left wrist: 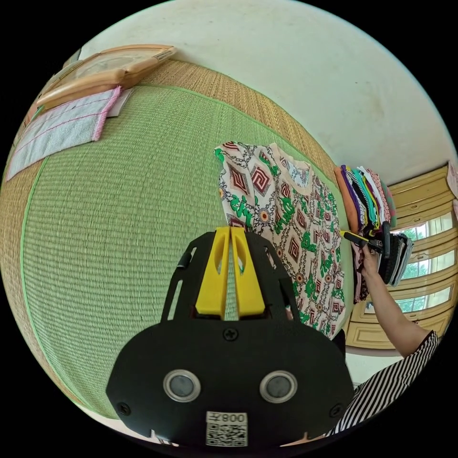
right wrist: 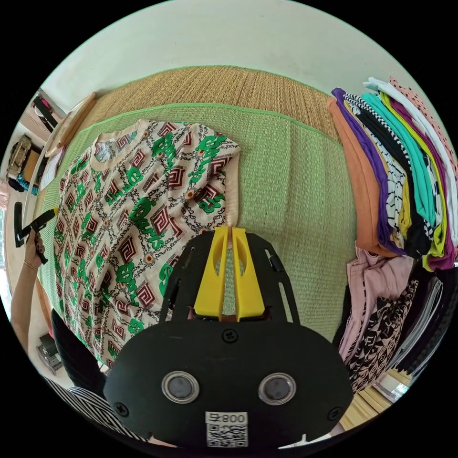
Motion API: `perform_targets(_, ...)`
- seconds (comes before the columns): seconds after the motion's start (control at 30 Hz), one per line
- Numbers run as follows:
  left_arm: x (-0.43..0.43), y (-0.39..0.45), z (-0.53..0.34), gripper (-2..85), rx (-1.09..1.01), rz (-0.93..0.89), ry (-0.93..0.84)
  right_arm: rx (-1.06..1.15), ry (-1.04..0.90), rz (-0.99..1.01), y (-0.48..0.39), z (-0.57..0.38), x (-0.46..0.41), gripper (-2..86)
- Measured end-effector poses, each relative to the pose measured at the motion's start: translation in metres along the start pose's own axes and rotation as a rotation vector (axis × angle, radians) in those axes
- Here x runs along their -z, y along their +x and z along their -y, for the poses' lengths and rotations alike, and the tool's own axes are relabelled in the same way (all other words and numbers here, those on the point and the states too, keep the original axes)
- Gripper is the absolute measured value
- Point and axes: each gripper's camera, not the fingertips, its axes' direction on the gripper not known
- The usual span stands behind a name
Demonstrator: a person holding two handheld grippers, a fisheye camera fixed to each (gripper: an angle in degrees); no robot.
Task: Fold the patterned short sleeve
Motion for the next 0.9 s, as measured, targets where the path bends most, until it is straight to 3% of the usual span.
perform_targets(0.33, 0.018, 0.022, -0.014, 0.2, -0.060, -0.004, 0.018, -0.188, 0.056, 0.166, 0.076, -0.096, 0.013, 0.4)
perform_targets(0.57, 0.018, 0.026, -0.017, 1.2, -0.024, -0.073, 0.031, -0.257, 0.146, 0.213, 0.110, -0.102, 0.039, 1.9)
perform_targets(0.8, -0.005, 0.049, -0.012, 0.5, 0.006, -0.101, 0.017, -0.088, 0.263, 0.372, 0.065, -0.078, 0.091, 5.3)
perform_targets(0.9, 0.001, 0.094, -0.013, 0.4, -0.127, -0.050, 0.056, 0.094, 0.280, 0.443, 0.003, -0.047, 0.111, 5.9)
